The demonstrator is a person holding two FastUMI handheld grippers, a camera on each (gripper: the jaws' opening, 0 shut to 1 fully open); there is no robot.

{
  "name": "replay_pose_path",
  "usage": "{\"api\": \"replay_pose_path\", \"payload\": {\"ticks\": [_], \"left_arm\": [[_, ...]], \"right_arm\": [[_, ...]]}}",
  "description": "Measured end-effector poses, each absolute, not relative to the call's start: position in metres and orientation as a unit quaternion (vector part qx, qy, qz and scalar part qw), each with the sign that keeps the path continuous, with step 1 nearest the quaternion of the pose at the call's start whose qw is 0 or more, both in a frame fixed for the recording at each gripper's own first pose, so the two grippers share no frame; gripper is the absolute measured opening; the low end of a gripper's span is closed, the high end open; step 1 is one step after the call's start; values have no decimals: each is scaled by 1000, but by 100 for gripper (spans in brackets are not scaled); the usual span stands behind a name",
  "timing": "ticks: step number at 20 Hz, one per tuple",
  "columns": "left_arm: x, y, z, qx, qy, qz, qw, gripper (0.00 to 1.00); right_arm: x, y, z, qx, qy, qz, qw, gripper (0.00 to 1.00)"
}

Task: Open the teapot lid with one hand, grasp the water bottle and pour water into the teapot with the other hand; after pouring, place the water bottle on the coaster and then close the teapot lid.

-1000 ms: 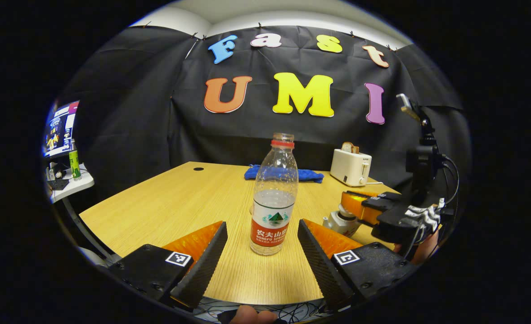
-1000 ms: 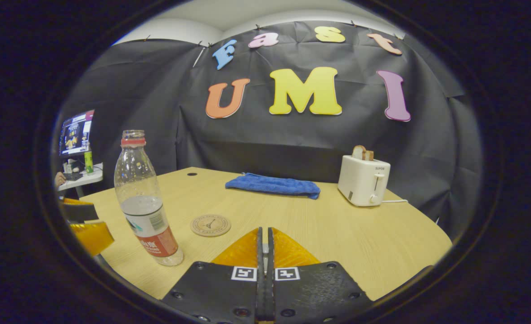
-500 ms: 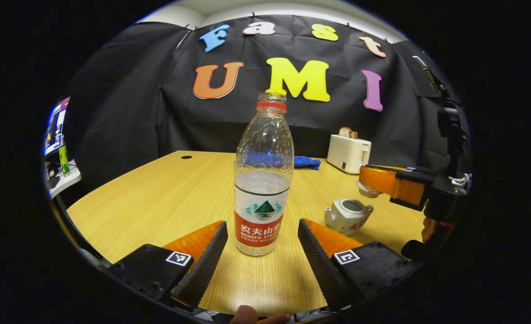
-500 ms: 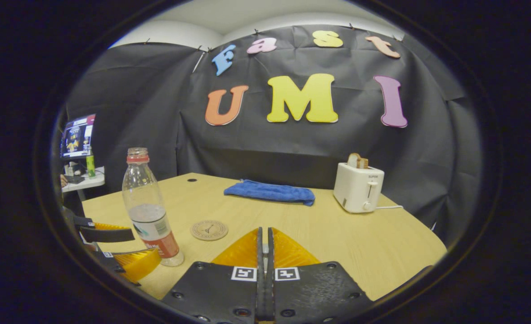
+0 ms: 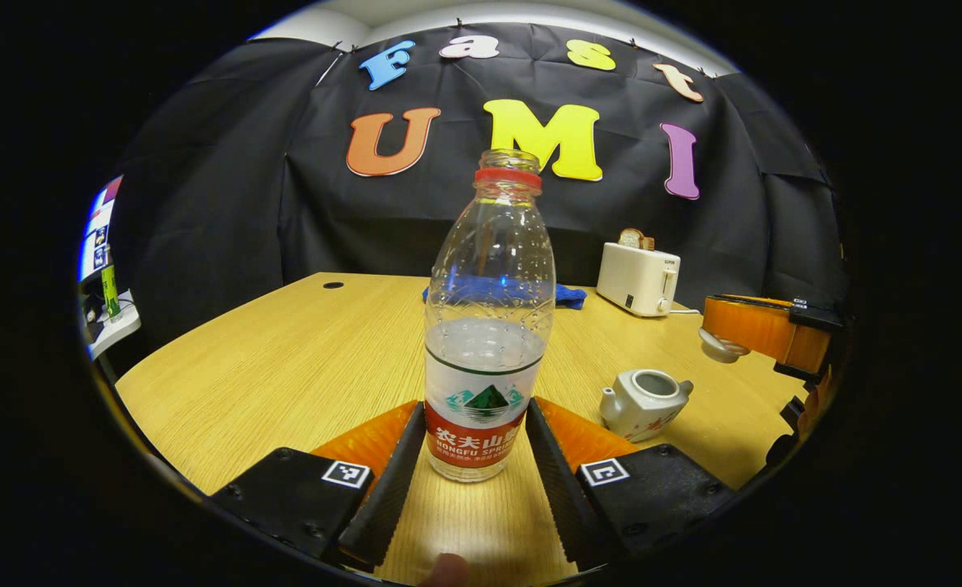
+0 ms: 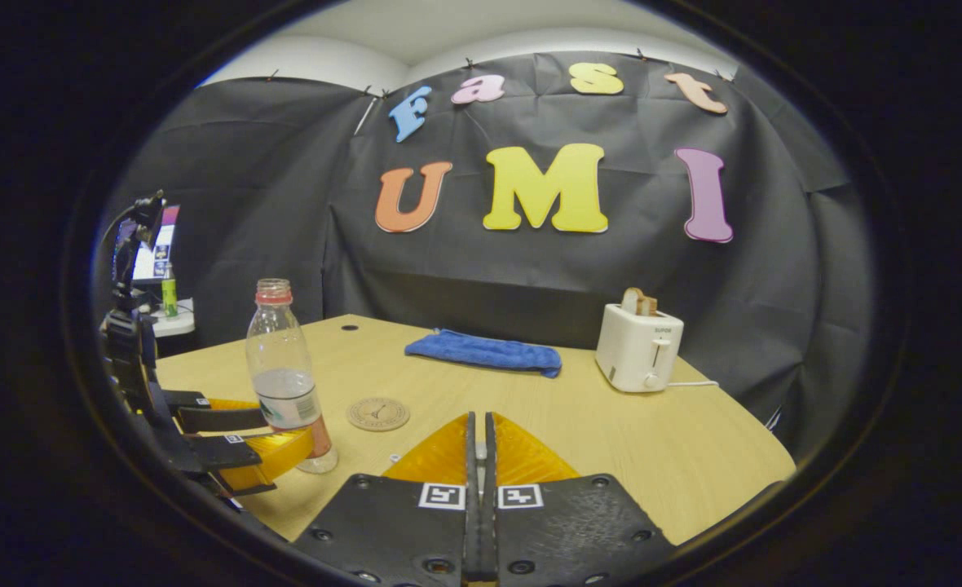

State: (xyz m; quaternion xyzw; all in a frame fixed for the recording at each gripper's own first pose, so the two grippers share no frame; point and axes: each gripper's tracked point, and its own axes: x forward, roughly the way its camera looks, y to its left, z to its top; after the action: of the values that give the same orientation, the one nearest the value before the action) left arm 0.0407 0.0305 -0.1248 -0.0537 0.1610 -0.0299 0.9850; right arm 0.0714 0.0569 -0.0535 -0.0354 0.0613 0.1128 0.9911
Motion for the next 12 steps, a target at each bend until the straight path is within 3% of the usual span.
{"api": "replay_pose_path", "payload": {"ticks": [5,12], "left_arm": [[39,36,-116,0,161,-26,987,75],[35,67,-91,191,137,13,972,72]], "right_arm": [[64,39,-54,-25,65,106,992,0],[55,11,-56,-12,71,98,993,0]]}}
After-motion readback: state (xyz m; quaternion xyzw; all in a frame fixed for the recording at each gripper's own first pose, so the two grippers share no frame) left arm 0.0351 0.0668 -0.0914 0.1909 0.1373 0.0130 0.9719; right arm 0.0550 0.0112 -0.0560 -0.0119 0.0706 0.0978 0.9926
